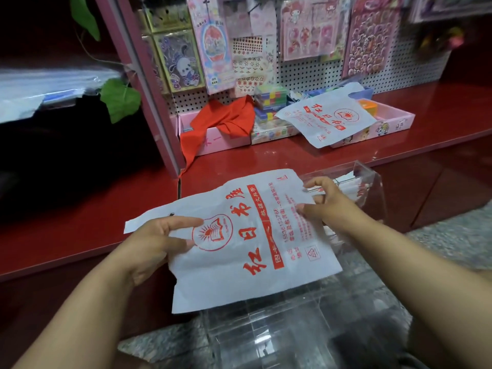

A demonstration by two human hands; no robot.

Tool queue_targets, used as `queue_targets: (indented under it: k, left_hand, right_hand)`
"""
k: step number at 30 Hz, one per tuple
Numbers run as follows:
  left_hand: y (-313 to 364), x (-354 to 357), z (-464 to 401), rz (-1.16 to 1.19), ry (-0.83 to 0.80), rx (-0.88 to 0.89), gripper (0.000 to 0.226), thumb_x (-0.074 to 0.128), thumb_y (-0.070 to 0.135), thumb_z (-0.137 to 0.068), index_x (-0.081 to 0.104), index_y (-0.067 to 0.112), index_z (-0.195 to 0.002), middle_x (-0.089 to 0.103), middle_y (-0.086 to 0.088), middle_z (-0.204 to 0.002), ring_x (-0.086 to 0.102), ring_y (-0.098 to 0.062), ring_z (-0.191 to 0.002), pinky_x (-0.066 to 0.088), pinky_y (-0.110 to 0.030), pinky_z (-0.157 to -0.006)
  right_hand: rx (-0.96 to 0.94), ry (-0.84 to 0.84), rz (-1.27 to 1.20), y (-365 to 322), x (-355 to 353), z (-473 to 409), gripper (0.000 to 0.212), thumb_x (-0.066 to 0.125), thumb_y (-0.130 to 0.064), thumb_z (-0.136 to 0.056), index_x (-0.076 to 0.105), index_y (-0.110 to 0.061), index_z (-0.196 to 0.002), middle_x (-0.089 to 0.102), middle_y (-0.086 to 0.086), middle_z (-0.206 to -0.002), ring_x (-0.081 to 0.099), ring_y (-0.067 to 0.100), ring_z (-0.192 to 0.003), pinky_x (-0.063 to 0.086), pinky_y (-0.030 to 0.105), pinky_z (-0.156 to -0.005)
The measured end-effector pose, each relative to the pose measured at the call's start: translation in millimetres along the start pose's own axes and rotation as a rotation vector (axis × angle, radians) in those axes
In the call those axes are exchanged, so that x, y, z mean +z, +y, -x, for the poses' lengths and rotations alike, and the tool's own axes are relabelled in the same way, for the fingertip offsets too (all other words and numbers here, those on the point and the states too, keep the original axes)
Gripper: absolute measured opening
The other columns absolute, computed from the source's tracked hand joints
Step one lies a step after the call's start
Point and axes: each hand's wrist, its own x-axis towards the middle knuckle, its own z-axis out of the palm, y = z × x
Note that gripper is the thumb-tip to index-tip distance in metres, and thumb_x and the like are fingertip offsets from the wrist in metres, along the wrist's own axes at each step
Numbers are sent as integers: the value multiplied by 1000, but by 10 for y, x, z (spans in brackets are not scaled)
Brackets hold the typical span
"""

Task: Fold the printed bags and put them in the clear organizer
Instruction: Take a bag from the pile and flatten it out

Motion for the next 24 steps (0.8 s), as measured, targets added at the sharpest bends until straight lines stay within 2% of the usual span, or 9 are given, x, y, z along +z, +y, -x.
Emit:
queue_targets:
  k: [3,5,7,9,13,17,20,22,24]
  left_hand:
    - [9,24,6,-2,42,35,37,61,-15,-83,71,10,-109,75,-9,-103,73,-21,-86,59,-24,-71]
    - [5,1,-4,-3,111,81,34,66,-11,-81,73,11,-106,75,-11,-103,72,-22,-85,59,-28,-74]
    - [-5,-38,-18,1,169,123,32,74,-5,-76,75,13,-102,75,-11,-103,71,-25,-89,55,-33,-81]
    - [-7,-59,-26,19,214,158,31,75,-5,-74,75,12,-99,75,-13,-101,72,-25,-87,57,-33,-81]
    - [29,-27,-13,66,310,252,30,68,-12,-77,73,9,-97,76,-10,-91,71,-17,-76,58,-20,-67]
    - [86,-14,18,57,360,360,30,68,-11,-79,71,9,-101,76,0,-90,70,-7,-74,56,-15,-67]
    - [131,-19,57,-12,418,417,27,71,-6,-80,72,12,-101,75,7,-91,69,-1,-74,54,-12,-67]
    - [153,-42,71,-93,469,442,24,73,-1,-80,73,18,-96,75,8,-89,69,-2,-78,56,-17,-70]
    - [187,-64,92,-152,501,448,22,75,5,-81,74,23,-94,76,6,-89,69,-7,-83,58,-27,-76]
  right_hand:
    - [-46,-10,14,-30,20,13,23,66,0,-86,64,-16,-103,74,2,-99,73,20,-81,60,35,-68]
    - [-48,-1,18,-68,2,21,17,67,-1,-86,72,-15,-95,73,-1,-100,73,18,-81,60,31,-64]
    - [-61,-5,-15,-116,-40,28,19,67,-1,-85,73,-17,-92,74,0,-98,73,19,-80,58,28,-57]
    - [-74,-16,-56,-157,-89,26,22,66,1,-84,73,-17,-95,74,5,-99,73,21,-81,57,27,-55]
    - [-118,-29,-126,-205,-148,7,35,67,12,-77,71,-13,-102,72,11,-103,71,24,-93,61,33,-73]
    - [-220,-25,-71,-278,-186,26,44,68,16,-73,68,-8,-110,71,8,-99,71,9,-81,56,18,-66]
    - [-310,21,6,-321,-193,42,40,70,11,-75,68,-13,-108,71,1,-100,68,1,-79,53,12,-67]
    - [-385,76,127,-352,-190,54,34,72,3,-78,69,-20,-103,70,-6,-98,66,-4,-79,51,9,-68]
    - [-460,137,240,-387,-188,63,27,71,-3,-82,69,-25,-97,69,-12,-93,63,-10,-77,49,7,-68]
